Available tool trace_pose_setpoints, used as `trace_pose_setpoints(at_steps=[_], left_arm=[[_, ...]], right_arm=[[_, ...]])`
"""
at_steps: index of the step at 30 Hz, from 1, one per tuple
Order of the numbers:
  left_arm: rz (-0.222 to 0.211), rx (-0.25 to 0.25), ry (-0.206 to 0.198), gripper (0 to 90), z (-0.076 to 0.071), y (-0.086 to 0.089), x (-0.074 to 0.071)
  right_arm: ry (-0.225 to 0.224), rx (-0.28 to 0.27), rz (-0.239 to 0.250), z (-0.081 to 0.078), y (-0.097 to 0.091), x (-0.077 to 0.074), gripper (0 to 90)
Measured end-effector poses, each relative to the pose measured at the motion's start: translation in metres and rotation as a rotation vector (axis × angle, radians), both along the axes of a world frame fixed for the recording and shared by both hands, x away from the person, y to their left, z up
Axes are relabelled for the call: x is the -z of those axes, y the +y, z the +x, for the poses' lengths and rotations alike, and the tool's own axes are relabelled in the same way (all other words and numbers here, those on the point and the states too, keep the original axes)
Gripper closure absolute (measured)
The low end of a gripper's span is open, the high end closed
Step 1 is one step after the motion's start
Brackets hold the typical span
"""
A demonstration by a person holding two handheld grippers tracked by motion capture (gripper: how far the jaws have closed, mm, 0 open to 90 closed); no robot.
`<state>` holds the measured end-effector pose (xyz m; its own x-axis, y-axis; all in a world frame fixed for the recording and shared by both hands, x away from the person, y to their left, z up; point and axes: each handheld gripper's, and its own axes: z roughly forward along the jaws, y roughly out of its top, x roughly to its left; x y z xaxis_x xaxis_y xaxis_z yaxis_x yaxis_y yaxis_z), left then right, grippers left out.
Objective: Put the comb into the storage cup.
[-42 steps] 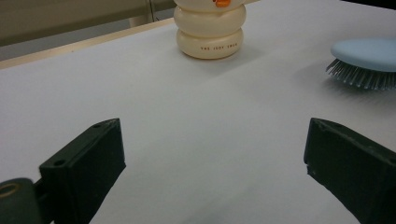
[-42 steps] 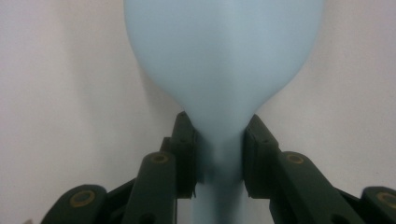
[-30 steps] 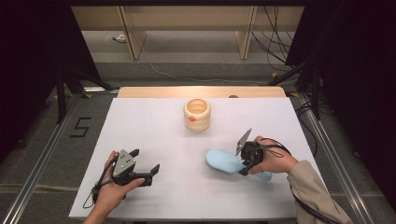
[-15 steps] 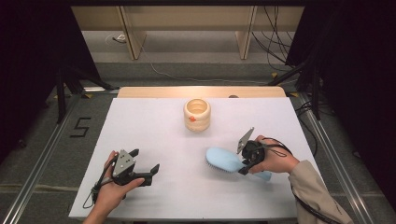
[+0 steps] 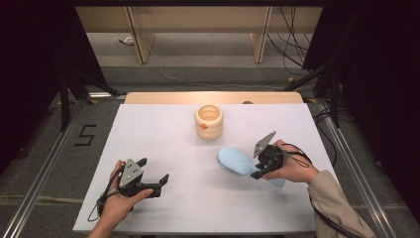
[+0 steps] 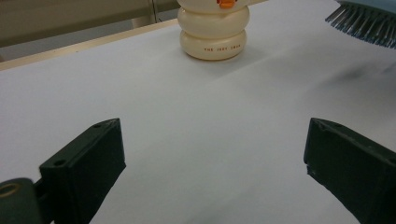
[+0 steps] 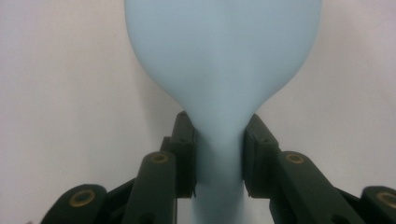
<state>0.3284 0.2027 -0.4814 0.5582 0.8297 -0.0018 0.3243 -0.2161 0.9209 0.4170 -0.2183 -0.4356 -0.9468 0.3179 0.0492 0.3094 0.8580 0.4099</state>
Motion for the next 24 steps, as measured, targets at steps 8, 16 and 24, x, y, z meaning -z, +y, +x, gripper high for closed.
trace_pose_setpoints(at_steps=[8,16,24], left_arm=[[0.0,0.0,-0.001,4.7,-0.0001,0.0001,-0.0001],[0.001,-0.002,-0.003,4.7,-0.0001,0.0007,-0.0004],[0.002,-0.004,-0.005,4.7,-0.0001,0.0013,-0.0005]], right_arm=[[-0.042,0.025,0.052,0.0019,-0.0019,-0.0012,70.3],[-0.093,0.058,0.082,0.002,-0.0036,-0.003,70.3],[-0.159,0.124,0.153,0.002,-0.0001,-0.0016,70.3]])
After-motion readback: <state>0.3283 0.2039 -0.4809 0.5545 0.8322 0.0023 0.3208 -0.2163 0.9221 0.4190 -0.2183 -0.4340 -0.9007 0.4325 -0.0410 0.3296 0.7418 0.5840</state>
